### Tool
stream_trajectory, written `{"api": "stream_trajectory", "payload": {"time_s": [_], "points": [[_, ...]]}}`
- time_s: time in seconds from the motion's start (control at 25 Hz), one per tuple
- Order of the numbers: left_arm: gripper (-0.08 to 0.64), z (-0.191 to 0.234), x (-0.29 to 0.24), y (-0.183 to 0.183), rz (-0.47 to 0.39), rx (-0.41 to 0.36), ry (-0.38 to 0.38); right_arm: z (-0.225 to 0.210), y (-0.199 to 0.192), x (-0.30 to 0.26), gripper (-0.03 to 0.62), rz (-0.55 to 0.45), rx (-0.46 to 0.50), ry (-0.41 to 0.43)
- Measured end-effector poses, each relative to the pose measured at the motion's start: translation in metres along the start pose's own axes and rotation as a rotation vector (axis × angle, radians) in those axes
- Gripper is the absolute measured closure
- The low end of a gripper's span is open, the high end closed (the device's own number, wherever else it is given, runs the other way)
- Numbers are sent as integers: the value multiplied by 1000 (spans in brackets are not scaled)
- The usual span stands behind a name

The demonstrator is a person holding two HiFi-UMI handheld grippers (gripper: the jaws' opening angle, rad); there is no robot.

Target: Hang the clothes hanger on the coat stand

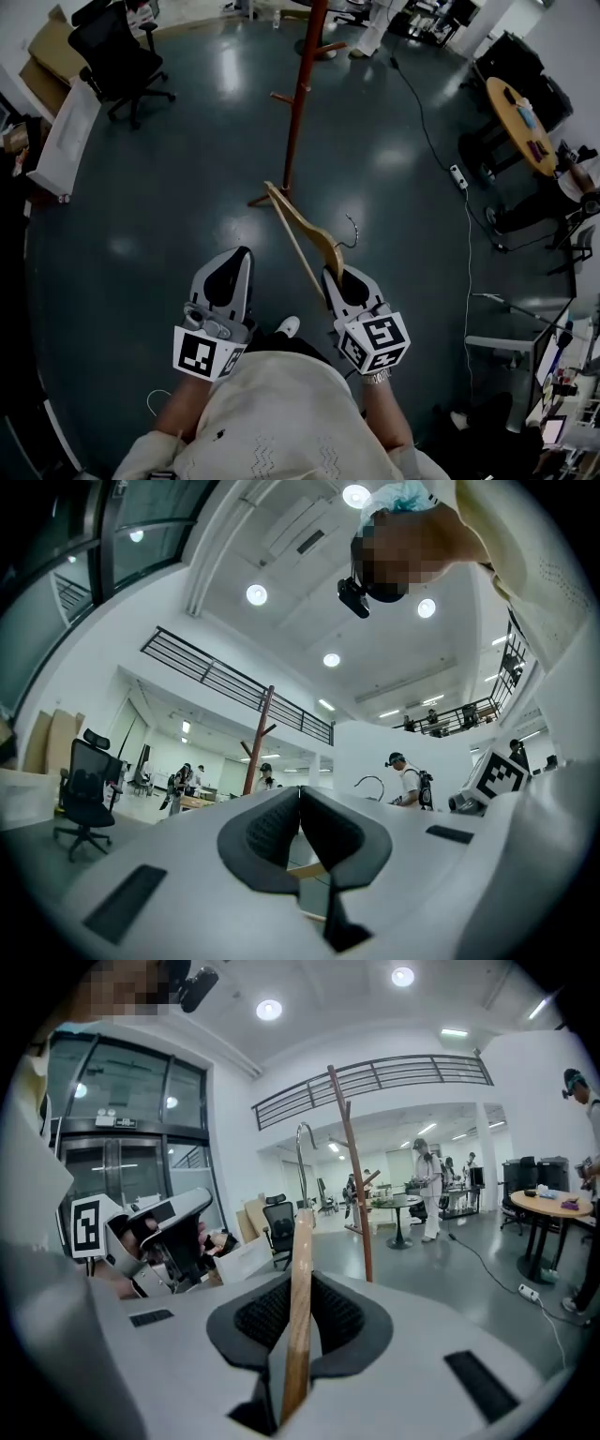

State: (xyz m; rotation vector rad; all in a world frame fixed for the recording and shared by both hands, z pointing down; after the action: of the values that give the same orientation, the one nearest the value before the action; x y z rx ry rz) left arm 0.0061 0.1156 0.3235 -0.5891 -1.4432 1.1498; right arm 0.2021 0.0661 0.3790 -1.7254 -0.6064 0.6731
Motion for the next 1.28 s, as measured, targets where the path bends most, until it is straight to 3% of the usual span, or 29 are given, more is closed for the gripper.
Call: {"api": "stream_trajectory", "payload": {"time_s": [0.2,0.68,1.0,1.28], "points": [[546,-16,-17,-15,24,-28,-10,-35,0,2,523,7,-19,0],[546,16,-99,-68,0,-23,77,-108,5,-61,523,80,-31,59],[546,47,-152,-97,-41,-37,103,-150,28,-133,523,90,-4,182],[546,81,-157,-91,-54,-77,168,-151,33,-184,523,116,56,303]]}}
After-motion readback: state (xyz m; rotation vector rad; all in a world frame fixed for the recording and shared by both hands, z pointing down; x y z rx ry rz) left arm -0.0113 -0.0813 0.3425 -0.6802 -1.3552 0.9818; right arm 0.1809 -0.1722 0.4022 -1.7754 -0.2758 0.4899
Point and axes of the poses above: the fingertips, and each gripper's own axes: x backward along the fingers, z to its left, y out of its top, the point moved 6 cm from there along x, backward along the fingers, and after that the axes turned 15 degrees about -z, right-handed, at the moved point
